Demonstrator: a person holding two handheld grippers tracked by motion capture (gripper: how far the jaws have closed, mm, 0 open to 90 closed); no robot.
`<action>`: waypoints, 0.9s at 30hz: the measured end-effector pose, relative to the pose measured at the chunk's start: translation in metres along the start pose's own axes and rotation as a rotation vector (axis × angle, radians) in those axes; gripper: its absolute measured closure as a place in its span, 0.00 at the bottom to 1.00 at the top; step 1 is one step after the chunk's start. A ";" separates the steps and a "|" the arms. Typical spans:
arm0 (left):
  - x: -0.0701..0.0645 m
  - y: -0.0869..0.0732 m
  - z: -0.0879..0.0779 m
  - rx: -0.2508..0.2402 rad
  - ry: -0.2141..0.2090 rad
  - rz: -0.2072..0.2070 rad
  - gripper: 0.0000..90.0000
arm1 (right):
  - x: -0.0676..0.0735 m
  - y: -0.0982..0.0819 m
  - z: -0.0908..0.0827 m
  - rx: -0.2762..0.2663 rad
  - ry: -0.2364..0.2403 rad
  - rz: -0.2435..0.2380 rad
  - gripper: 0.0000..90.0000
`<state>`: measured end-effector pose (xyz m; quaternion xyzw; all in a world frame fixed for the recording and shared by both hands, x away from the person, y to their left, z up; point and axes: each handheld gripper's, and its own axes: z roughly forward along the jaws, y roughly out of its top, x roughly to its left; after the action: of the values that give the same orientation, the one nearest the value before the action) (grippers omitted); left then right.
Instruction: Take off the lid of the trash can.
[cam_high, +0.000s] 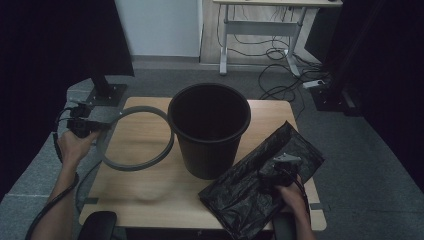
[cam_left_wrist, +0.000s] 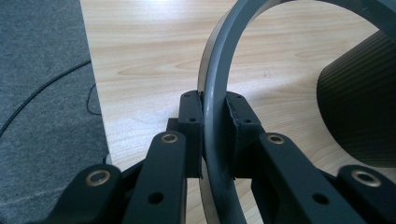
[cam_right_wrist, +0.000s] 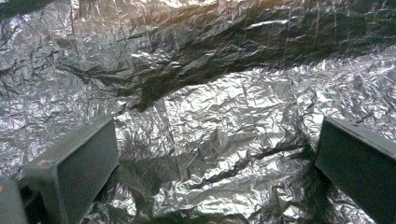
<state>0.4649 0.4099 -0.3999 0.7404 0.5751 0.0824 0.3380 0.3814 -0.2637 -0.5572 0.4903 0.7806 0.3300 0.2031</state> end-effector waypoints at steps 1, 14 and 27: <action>0.001 -0.002 0.002 0.000 0.001 -0.001 0.87 | 0.000 0.000 0.000 0.000 0.000 0.000 0.00; 0.009 -0.029 0.025 -0.010 0.024 -0.018 0.87 | 0.000 0.000 0.000 0.000 0.000 0.000 0.00; 0.015 -0.057 0.056 0.006 0.056 -0.026 0.87 | 0.000 0.000 0.000 0.000 0.000 0.001 0.00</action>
<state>0.4534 0.4070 -0.4806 0.7313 0.5943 0.0968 0.3204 0.3813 -0.2636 -0.5572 0.4907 0.7804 0.3301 0.2030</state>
